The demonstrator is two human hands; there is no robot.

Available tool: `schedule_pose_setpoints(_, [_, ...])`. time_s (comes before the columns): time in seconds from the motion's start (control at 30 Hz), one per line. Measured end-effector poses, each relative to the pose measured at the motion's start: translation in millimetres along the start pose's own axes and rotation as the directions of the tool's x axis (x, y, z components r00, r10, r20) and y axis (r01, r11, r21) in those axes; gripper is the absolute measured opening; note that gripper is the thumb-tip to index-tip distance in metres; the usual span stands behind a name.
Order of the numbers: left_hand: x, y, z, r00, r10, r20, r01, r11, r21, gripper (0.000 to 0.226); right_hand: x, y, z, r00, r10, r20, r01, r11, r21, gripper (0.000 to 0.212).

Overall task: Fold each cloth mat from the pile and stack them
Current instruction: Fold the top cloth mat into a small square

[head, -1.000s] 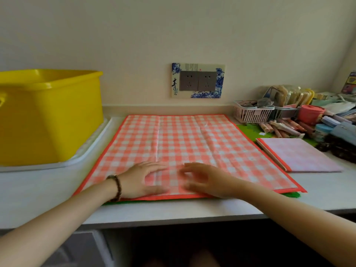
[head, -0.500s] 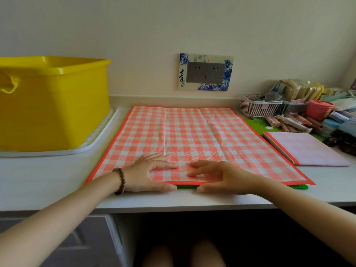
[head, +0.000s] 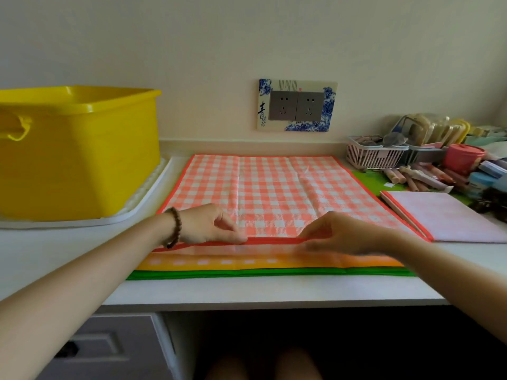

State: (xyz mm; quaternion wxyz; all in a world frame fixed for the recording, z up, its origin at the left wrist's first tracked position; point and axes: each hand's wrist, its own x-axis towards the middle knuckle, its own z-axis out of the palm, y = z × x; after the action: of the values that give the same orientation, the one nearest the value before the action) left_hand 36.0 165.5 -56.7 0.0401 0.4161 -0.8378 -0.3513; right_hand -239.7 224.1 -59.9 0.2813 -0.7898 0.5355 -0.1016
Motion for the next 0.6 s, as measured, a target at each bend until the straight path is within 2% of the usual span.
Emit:
schedule_pose_setpoints(0.13, [12.3, 8.1, -23.7, 0.998, 0.020, -0.067, -0.015, 0.997, 0.069, 0.019, 1.0, -0.2, -30.6, 1.000, -0.007, -0.019, 0.006, 0.998, -0.060, 0.007])
schedule_pose_setpoints(0.37, [32.6, 22.0, -70.7, 0.980, 0.051, -0.191, -0.032, 0.994, 0.103, 0.014, 15.8, -7.2, -93.0, 0.999, -0.006, -0.045, -0.004, 0.978, -0.210, 0.007])
schedule_pose_setpoints(0.6, [60.5, 28.3, -107.2, 0.921, 0.101, -0.377, -0.042, 0.986, 0.161, 0.013, 48.1, -16.4, -156.2, 0.993, -0.011, -0.121, -0.022, 0.962, -0.272, 0.006])
